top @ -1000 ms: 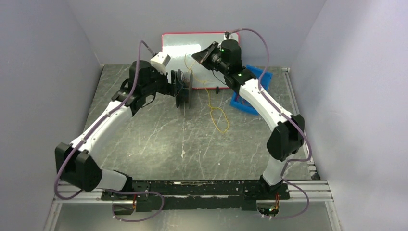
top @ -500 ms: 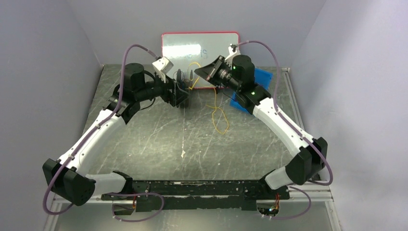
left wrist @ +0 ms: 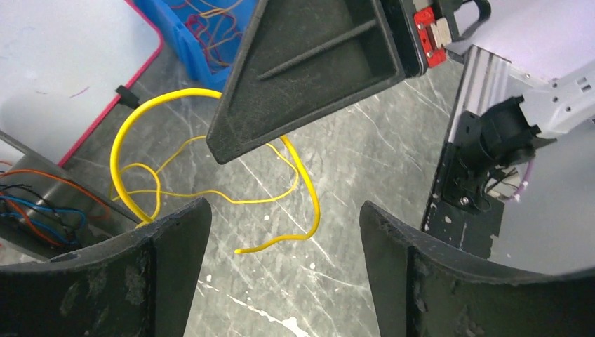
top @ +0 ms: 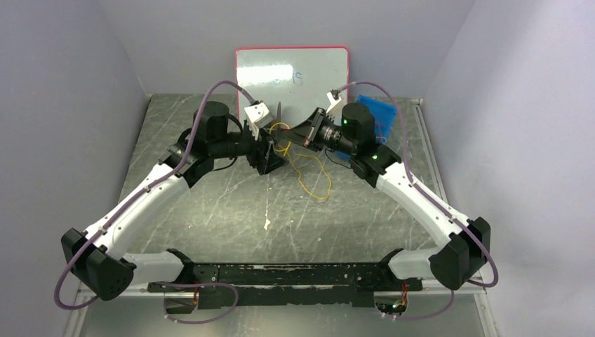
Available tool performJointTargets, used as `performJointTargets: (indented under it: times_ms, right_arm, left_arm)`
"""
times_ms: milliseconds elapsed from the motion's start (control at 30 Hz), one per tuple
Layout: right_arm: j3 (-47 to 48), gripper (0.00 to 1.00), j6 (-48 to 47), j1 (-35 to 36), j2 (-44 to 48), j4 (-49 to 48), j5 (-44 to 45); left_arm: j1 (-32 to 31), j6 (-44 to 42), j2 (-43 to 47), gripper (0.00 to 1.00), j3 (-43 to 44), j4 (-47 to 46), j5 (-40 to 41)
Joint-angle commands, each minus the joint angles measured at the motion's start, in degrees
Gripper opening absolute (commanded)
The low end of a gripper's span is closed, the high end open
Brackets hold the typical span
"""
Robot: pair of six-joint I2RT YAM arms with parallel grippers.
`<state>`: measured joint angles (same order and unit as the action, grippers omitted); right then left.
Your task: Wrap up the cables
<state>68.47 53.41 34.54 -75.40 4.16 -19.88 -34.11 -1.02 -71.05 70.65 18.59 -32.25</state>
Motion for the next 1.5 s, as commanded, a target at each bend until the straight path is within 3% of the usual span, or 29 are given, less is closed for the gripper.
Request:
performJointTargets:
  times_ms: [0,400,567,700,867,1000,1100,1267,1367,1467]
  right_arm:
    - [-1.78,0.00,1.78,0.12,2.96,-3.12,-3.90]
    - [-5.24,0.00,6.83,0.11,5.43,-8.37,-7.45]
    - [-5.89,0.00,7.28,0.16,5.76,-8.67,-7.93]
    - [-6.60,0.00,6.49,0.14,6.42,-7.92,-6.68]
    - [-8.32,0.01,4.95,0.12,7.54,-7.36,-5.82]
    - [-9.66,0.36,0.41,0.09,9.29,-5.07,-6.22]
    - [-10.37,0.53,-4.80,0.11,11.42,-1.43,-5.72]
    - [-10.32,0.67,-14.42,0.14,14.53,6.36,-6.53]
    - [-10.69,0.69,-21.10,0.15,17.35,9.13,-7.75]
    - [-15.04,0.69,-24.20,0.09,20.50,6.01,-11.14]
  left_arm:
    - [-1.11,-2.50,2.02,0.80,-0.59,2.57,-3.65]
    - [-1.77,-2.19,2.81,0.62,-3.54,2.51,-11.07]
    - [-1.95,-2.15,2.49,0.43,-3.95,1.79,-13.54]
    - [-2.09,-1.82,2.49,0.09,-4.57,1.95,-14.10]
    - [-2.19,-0.10,3.92,0.07,-5.33,1.82,-15.04]
    - [-2.19,2.72,4.33,0.07,-5.02,3.43,-15.49]
    - [-2.19,4.65,3.37,0.07,-4.12,7.32,-17.27]
    - [-2.15,7.26,3.85,0.07,-5.47,10.70,-19.60]
    - [-2.18,8.34,5.78,0.07,-6.18,12.77,-19.72]
    - [-2.13,12.21,8.03,0.07,-8.89,11.26,-20.80]
